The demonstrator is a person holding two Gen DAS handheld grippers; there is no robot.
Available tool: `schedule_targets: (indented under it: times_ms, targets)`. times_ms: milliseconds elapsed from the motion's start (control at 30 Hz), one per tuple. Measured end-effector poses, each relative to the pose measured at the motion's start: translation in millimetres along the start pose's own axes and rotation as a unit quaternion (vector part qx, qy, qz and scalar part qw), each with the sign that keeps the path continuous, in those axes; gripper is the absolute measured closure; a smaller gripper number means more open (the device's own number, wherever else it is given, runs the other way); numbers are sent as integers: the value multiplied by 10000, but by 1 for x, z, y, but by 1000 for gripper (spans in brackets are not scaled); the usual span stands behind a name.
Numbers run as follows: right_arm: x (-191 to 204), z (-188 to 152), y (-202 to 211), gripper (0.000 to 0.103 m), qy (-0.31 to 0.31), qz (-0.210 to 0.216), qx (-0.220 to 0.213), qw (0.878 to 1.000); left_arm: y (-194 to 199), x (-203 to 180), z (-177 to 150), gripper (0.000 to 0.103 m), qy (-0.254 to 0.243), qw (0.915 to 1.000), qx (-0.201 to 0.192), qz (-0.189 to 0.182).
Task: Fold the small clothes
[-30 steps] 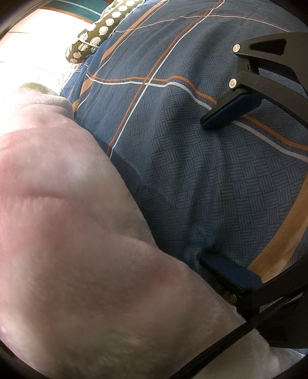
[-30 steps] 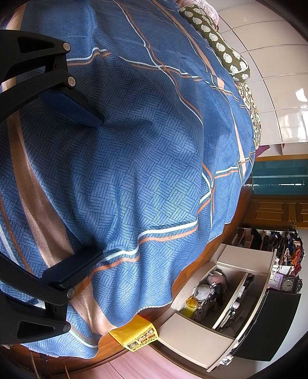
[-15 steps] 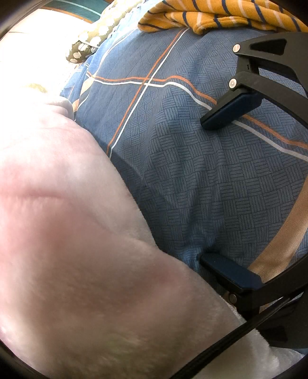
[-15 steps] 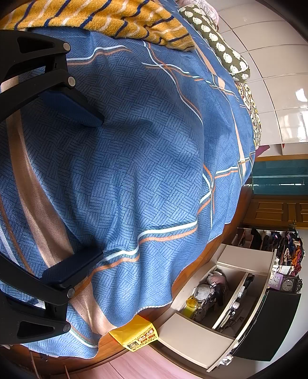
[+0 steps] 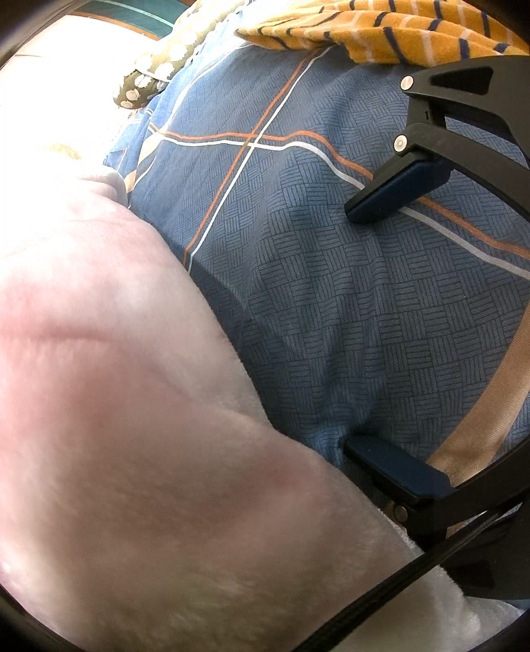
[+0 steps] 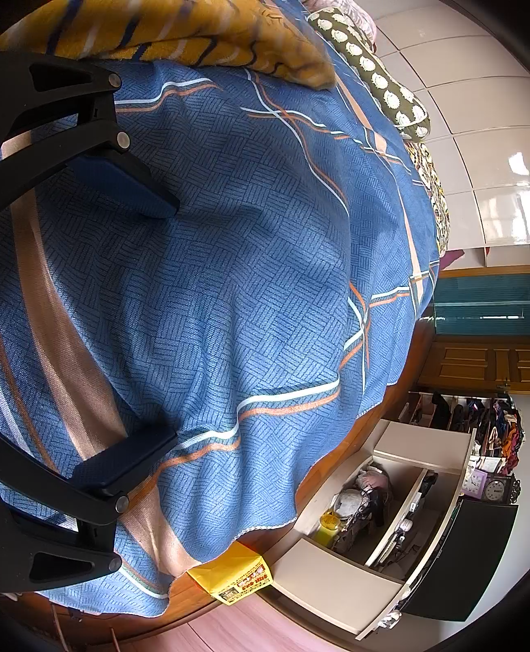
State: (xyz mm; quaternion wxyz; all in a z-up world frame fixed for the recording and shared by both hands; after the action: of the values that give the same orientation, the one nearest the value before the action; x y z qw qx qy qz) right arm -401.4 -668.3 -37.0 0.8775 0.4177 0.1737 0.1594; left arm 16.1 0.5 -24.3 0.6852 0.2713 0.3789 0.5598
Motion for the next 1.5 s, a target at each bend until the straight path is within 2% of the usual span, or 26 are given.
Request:
schedule_targets:
  times_ms: [633, 733, 767, 800, 867, 967, 1067, 1200, 1333, 1400, 1433, 1500]
  targets:
    - [-2, -1, -2, 0, -77, -25, 25, 10000, 1, -2, 3, 0, 7, 10000, 25, 43]
    - [-5, 2, -3, 0, -109, 147, 108, 9998, 2, -4, 2, 0, 6, 10000, 20, -2]
    - [-5, 1, -3, 0, -31, 191, 143, 9997, 3, -6, 3, 4, -1, 10000, 32, 0]
    - [-3, 1, -3, 0, 41, 222, 190, 9996, 9, -7, 1, 13, 1, 10000, 22, 33]
    - [-5, 0, -2, 0, 87, 290, 249, 9992, 29, -12, -3, 20, -55, 9999, -114, 93]
    - [-3, -2, -1, 0, 105, 230, 196, 9995, 72, -25, -15, 20, -332, 9981, -419, 307]
    - [-3, -4, 2, 0, 63, 166, 78, 9998, 125, -49, -31, 19, -768, 9916, -849, 609]
    - [-3, -4, 3, 0, 82, 174, 65, 9998, 167, -92, -56, 17, -1049, 9892, -984, 270]
    - [-3, -3, 2, 0, 142, 181, 112, 9997, 184, -136, -100, 17, -1299, 9885, -619, -462]
    - [-3, -1, 2, 0, 227, 195, 136, 9995, 177, -168, -122, 17, -1449, 9855, -412, -779]
    - [-4, 1, 4, 3, 285, 150, 108, 9994, 172, -182, -133, 17, -1537, 9836, -209, -922]
    - [-9, 8, 19, 29, 409, -101, -202, 9989, 167, -199, -153, 17, -1676, 9801, 58, -1062]
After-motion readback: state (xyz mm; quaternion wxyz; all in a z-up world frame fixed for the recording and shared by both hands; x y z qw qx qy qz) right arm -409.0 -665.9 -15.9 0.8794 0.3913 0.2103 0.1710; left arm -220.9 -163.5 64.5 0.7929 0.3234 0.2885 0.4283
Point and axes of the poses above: each gripper's, at about its wrist camera, not at the fingertips, and y roughly against the way its jaws point, x to its left, z to its top, the point moved 3 cm from there along -y, roughly the way its jaws point, and after that the axes turned 13 degrees about -z, right-handed, at the moved point
